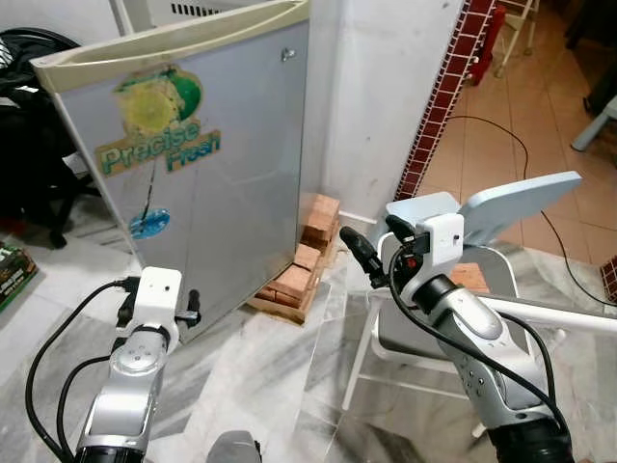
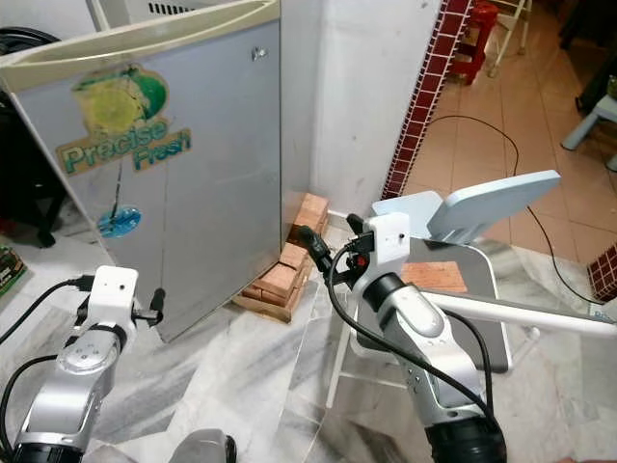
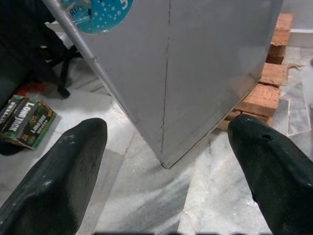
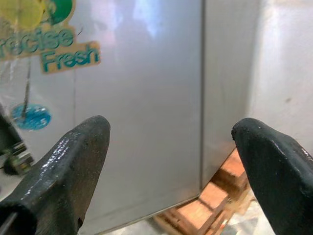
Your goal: Restocking fridge
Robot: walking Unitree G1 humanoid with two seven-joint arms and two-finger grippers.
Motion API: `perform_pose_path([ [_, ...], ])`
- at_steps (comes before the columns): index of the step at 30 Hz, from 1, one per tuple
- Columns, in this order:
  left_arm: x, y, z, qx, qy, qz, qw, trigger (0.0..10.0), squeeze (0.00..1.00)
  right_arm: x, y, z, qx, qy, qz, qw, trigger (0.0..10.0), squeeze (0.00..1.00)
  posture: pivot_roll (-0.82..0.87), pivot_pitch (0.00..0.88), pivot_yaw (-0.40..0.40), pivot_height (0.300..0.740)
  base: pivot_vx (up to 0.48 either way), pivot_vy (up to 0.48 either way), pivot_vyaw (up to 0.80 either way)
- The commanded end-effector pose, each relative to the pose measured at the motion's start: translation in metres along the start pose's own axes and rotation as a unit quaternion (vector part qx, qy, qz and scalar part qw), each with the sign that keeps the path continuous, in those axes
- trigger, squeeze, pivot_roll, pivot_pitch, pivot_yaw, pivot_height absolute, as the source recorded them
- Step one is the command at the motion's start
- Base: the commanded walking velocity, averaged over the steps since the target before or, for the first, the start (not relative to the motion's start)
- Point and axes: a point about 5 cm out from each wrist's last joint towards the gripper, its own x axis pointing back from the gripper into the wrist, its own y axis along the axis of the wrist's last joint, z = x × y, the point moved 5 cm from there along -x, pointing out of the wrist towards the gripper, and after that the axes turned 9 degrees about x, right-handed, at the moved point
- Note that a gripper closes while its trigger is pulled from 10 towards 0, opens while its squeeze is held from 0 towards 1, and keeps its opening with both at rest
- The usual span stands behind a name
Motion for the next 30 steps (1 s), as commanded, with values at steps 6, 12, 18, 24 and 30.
perform_pose_path([
  [6, 0.001, -0.001, -0.004, -0.001, 0.008, -0.01, 1.0, 10.0, 0.0, -0.008, 0.0, -0.003, 0.036, -0.027, -0.021, 0.999, 10.0, 0.0, 0.11, 0.023, -0.025, 0.74, 0.0, 0.0, 0.26],
  [12, -0.002, -0.005, 0.005, 0.019, 0.037, -0.006, 0.999, 10.0, 0.0, -0.012, 0.001, -0.002, 0.051, -0.041, -0.029, 0.997, 10.0, 0.0, 0.11, 0.027, -0.025, 0.74, 0.0, 0.0, 0.8],
  [18, 0.0, -0.006, 0.006, 0.048, 0.044, 0.0, 0.998, 10.0, 0.0, -0.016, -0.001, -0.002, 0.056, -0.045, -0.033, 0.997, 10.0, 0.0, 0.11, 0.026, -0.024, 0.74, 0.0, 0.0, 0.8],
  [24, 0.002, -0.009, 0.008, 0.081, 0.044, 0.0, 0.996, 10.0, 0.0, -0.024, 0.0, 0.003, 0.07, -0.037, -0.034, 0.996, 10.0, 0.0, 0.12, 0.022, -0.025, 0.74, 0.0, 0.0, 0.73],
  [30, 0.001, -0.005, 0.009, 0.081, 0.04, -0.01, 0.996, 10.0, 0.0, -0.033, 0.002, 0.009, 0.077, -0.025, -0.04, 0.996, 10.0, 0.0, 0.12, 0.015, -0.027, 0.74, 0.197, 0.0, 0.72],
])
